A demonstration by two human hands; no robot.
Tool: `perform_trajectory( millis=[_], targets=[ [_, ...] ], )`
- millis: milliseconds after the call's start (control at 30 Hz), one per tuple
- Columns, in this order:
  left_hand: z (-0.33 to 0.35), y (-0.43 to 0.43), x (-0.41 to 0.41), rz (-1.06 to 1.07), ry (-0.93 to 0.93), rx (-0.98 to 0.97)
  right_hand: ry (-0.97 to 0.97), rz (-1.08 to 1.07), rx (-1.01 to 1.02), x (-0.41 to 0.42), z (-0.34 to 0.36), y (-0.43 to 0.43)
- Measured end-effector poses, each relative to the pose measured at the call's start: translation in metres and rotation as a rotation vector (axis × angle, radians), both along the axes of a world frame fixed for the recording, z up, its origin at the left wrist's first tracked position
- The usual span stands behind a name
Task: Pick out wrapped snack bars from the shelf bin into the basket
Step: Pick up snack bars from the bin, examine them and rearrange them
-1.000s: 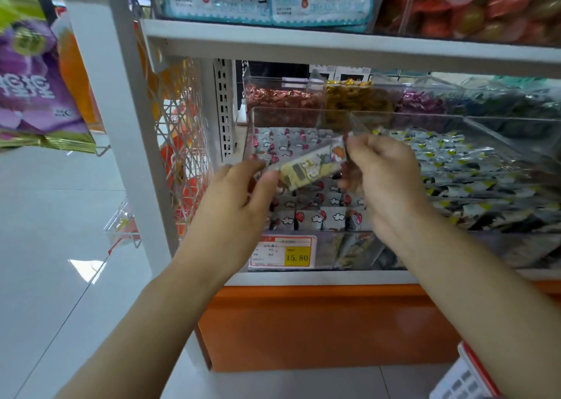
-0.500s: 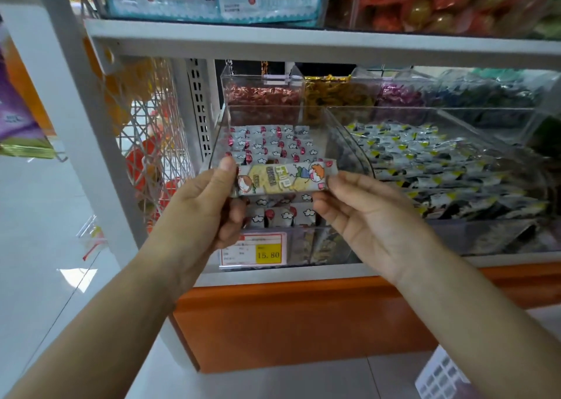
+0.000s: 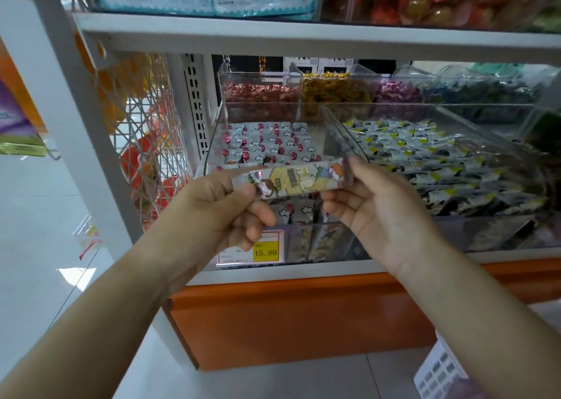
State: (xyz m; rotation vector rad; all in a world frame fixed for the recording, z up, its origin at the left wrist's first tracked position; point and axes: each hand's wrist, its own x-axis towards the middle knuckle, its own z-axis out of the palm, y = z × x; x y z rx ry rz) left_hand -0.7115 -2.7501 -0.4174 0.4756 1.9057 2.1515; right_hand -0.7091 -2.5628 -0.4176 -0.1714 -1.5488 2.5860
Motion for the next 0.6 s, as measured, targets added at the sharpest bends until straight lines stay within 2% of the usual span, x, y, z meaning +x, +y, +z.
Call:
perform_trajectory(
  millis=[33, 100, 233, 333, 467, 600],
  targets=[
    [-0.0006, 0.0004, 0.0001, 0.02, 0.045, -0.071, 0.013, -0.002, 0.031, 0.0006, 0.0001, -0.0001],
    [-0.0004, 0.0006, -0.0004, 0.04, 0.073, -0.095, 0.035, -0.014, 0.053, 0.0014, 0.0, 0.0],
    [0.0047, -0.0009, -0.002, 0.042, -0.044, 0.106, 0.098, 0.024, -0.009, 0.0004, 0.0, 0.0003],
    [0.0031, -0.0034, -0.0049, 0.118, -0.135, 0.181, 0.162, 0.087, -0.023, 0.0008, -0.0009, -0.0024],
    [0.0009, -0.0075, -0.0074, 0.178, -0.169, 0.168, 0.231, 0.13, 0.022, 0.0018, -0.0043, -0.0046],
    [0.0003, -0.0089, -0.0058, 0.122, -0.156, 0.132, 0.239, 0.128, 0.017, 0.001, -0.005, -0.0047]
  ],
)
